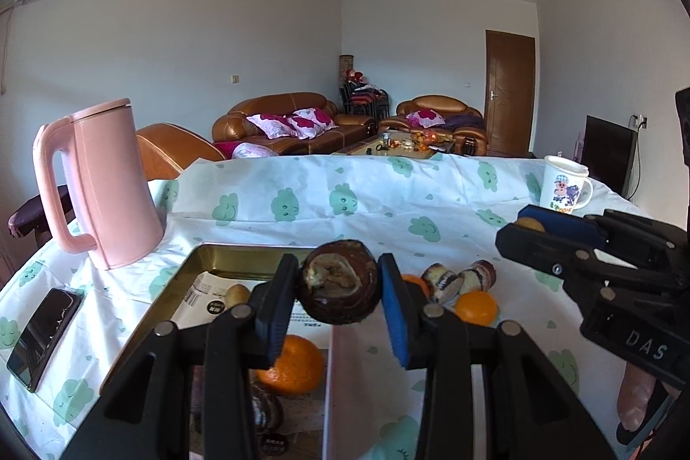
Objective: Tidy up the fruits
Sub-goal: 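Carry the kiwi and dark brown fruit toward the tin box with both grippers, then lower both fruits into the tin box and open both grippers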
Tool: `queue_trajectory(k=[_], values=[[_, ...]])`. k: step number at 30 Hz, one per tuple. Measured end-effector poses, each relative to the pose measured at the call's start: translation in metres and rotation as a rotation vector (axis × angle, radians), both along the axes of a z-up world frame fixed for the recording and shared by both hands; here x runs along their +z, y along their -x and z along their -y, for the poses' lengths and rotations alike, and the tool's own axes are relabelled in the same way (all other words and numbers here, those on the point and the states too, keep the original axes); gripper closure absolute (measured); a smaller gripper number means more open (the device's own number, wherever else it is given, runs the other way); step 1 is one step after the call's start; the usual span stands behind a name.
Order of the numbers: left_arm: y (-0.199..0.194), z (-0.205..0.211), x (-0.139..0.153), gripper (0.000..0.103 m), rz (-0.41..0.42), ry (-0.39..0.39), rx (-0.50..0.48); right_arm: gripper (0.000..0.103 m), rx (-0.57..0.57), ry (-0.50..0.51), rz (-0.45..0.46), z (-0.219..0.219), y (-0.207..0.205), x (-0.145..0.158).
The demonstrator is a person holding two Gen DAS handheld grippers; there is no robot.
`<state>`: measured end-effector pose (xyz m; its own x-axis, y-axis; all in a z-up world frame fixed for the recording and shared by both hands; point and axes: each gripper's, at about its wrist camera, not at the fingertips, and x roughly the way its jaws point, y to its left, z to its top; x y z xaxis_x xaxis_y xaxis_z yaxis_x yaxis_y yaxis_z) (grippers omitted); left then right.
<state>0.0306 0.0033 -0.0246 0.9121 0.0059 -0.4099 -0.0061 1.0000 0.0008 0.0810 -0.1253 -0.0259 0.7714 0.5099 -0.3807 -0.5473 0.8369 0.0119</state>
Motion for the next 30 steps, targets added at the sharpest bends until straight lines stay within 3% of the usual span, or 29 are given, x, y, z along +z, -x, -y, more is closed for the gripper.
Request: queue_trajectory(k=[10,15,30], values=[[-0.009,-0.068,-0.002,0.064,-0.061,0.035,0.133,0.074,0.107,0.027,-0.001,-0.055,-0.005,0.007],[-0.014,-0.092,-0.007,0.064,-0.093,0.056,0.152,0.074,0.147,0.037,-0.024,-0.079,-0.011,0.001],[-0.025,-0.107,-0.028,0.064,-0.185,0.083,0.150,0.074,0.207,0.103,-0.125,-0.125,-0.027,-0.026]])
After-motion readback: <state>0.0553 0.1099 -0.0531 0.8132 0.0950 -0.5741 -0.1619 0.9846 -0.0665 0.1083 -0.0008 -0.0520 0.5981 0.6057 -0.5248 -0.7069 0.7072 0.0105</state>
